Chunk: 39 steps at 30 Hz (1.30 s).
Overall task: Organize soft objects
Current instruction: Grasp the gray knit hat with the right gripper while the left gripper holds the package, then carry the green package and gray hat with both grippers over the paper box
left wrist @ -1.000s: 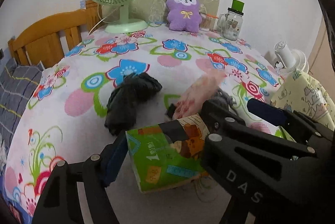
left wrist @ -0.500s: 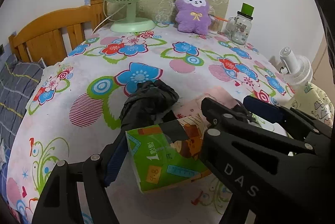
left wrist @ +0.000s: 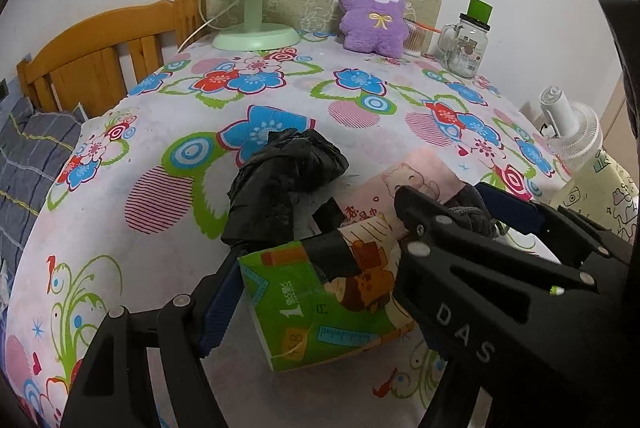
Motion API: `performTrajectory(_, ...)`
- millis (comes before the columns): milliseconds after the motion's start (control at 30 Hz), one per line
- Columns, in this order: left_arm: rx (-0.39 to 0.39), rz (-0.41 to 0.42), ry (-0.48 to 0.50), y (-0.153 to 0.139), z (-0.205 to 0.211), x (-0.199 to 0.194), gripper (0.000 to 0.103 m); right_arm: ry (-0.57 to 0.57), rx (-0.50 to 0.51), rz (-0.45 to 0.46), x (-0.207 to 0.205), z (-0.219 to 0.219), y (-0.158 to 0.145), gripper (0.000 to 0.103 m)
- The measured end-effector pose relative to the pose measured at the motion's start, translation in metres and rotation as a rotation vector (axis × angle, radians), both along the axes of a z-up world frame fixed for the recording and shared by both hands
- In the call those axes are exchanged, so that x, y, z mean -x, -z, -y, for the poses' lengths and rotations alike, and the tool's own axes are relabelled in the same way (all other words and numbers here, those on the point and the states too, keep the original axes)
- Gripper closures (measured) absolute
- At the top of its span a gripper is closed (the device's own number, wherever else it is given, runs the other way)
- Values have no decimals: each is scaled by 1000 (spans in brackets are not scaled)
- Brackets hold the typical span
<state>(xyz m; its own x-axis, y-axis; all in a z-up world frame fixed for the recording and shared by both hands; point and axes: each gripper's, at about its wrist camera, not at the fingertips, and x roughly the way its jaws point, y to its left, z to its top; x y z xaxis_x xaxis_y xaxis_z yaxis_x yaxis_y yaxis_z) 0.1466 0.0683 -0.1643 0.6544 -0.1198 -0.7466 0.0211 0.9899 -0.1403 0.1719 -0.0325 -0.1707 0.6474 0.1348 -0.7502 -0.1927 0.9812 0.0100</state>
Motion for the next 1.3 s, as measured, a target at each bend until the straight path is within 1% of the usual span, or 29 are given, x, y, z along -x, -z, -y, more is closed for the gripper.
performTrajectory(167,-22,6,6,0,4,3,24,-6,-11,-9,6,7,1,39)
performTrajectory(367,-34,-5,11,2,12,8,25,-10,3,-38,13,12,3,40)
performTrajectory(433,-36,-13,9,4,14,9,25,1,23,-40,14,14,4,50)
performTrajectory(600,-36,-5,14,0,21,14,25,5,-9,-47,19,22,2,57)
performTrajectory(700,-44,9,23,-4,26,19,25,11,-27,-54,23,26,-1,58)
performTrajectory(967,-46,39,39,-15,38,37,26,32,-33,-27,46,37,-14,59)
performTrajectory(1300,-55,103,53,-41,52,62,26,54,-49,43,76,52,-45,59)
